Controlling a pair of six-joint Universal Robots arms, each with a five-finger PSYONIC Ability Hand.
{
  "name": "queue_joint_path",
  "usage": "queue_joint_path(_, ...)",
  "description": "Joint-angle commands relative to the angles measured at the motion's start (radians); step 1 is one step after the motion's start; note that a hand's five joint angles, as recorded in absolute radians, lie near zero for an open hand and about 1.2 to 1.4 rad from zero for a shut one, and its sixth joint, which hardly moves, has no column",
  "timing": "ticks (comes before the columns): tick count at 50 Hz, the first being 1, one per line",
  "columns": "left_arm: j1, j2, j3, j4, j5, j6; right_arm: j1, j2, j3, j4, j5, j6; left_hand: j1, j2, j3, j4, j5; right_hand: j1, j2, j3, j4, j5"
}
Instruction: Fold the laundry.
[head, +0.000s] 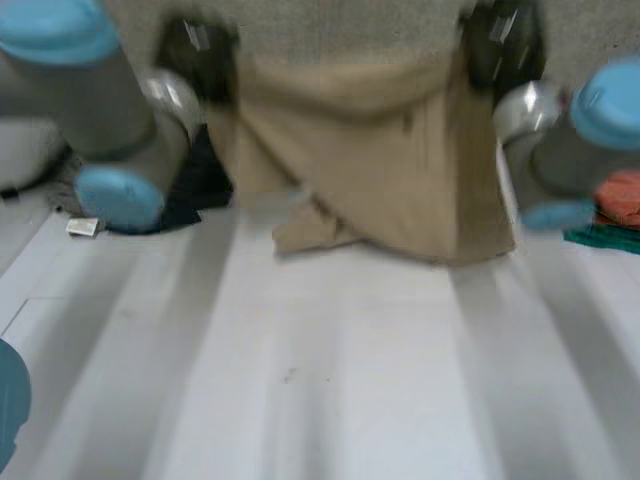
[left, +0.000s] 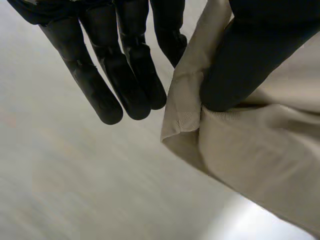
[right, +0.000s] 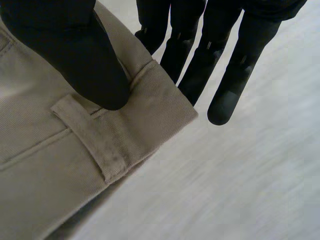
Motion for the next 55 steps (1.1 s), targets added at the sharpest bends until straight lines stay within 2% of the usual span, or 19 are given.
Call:
queue_joint_path(1, 0.011, 0.061, 0.237, 0.15, -0.069, -0.144, -0.011, -0.04, -0.261, -0.114, 0.02, 0.12, 0.264, 0.204, 0.207, 0.197, 0.243, 0.261, 0.222, 0.211, 0.203, 0.228)
queue_joint_path(6, 0.016, 0.089, 0.166, 0.138, -0.064, -0.167, -0.006, -0.057, -0.244, -0.088, -0.032, 0.114, 0.264, 0.204, 0.207, 0.197, 0.243, 0.261, 0.222, 0.211, 0.203, 0.228)
queue_joint_path(9, 0.039, 0.108, 0.048, 0.122, -0.077, -0.173, -0.003, -0.074, -0.18, -0.045, -0.049, 0.112, 0.264, 0.204, 0.207, 0.197, 0.243, 0.261, 0.222, 0.211, 0.203, 0.228)
queue_joint_path(16, 0.065, 0.188, -0.356, 0.121, -0.077, -0.205, -0.009, -0.123, 0.108, 0.07, -0.1, 0.114, 0.264, 0.204, 0.207, 0.197, 0.243, 0.261, 0.222, 0.211, 0.203, 0.228)
queue_joint_path(22, 0.063, 0.253, -0.732, 0.121, 0.006, -0.215, 0.0, -0.142, 0.425, 0.155, -0.176, 0.107, 0.264, 0.204, 0.207, 0.197, 0.243, 0.261, 0.222, 0.211, 0.203, 0.228)
queue_joint_path(29, 0.085, 0.282, -1.011, 0.115, 0.057, -0.131, 0.01, -0.143, 0.614, 0.271, -0.195, 0.049, 0.264, 0.204, 0.207, 0.197, 0.243, 0.261, 0.222, 0.211, 0.203, 0.228)
queue_joint_path(32, 0.093, 0.289, -1.062, 0.107, 0.063, -0.083, 0.018, -0.152, 0.639, 0.337, -0.2, 0.028, 0.116, 0.055, 0.058, 0.049, 0.094, 0.261, 0.222, 0.211, 0.203, 0.228)
queue_joint_path(34, 0.096, 0.308, -1.093, 0.089, 0.069, -0.051, 0.026, -0.169, 0.65, 0.406, -0.201, 0.015, -0.239, -0.299, -0.296, -0.306, -0.26, 0.261, 0.222, 0.211, 0.203, 0.228)
queue_joint_path(36, 0.096, 0.323, -1.107, 0.078, 0.074, -0.038, 0.029, -0.18, 0.655, 0.449, -0.203, 0.011, -0.465, -0.526, -0.522, -0.532, -0.487, -0.073, -0.112, -0.122, -0.13, -0.106)
queue_joint_path(37, 0.097, 0.341, -1.115, 0.067, 0.072, -0.026, 0.032, -0.194, 0.662, 0.481, -0.2, 0.009, -0.588, -0.649, -0.646, -0.655, -0.61, -0.356, -0.395, -0.406, -0.414, -0.389)
queue_joint_path(41, 0.106, 0.388, -1.118, 0.053, 0.067, -0.025, 0.026, -0.243, 0.685, 0.514, -0.187, 0.009, -0.657, -0.717, -0.714, -0.724, -0.679, -0.594, -0.633, -0.643, -0.651, -0.627)
queue_joint_path(49, 0.163, 0.474, -1.125, 0.033, 0.077, -0.032, -0.003, -0.375, 0.757, 0.508, -0.16, 0.008, -0.687, -0.747, -0.744, -0.753, -0.708, -0.58, -0.618, -0.629, -0.637, -0.612)
queue_joint_path(55, 0.169, 0.475, -1.115, 0.033, 0.093, -0.035, 0.003, -0.421, 0.857, 0.475, -0.14, -0.005, -0.663, -0.724, -0.72, -0.73, -0.685, -0.577, -0.615, -0.626, -0.634, -0.609)
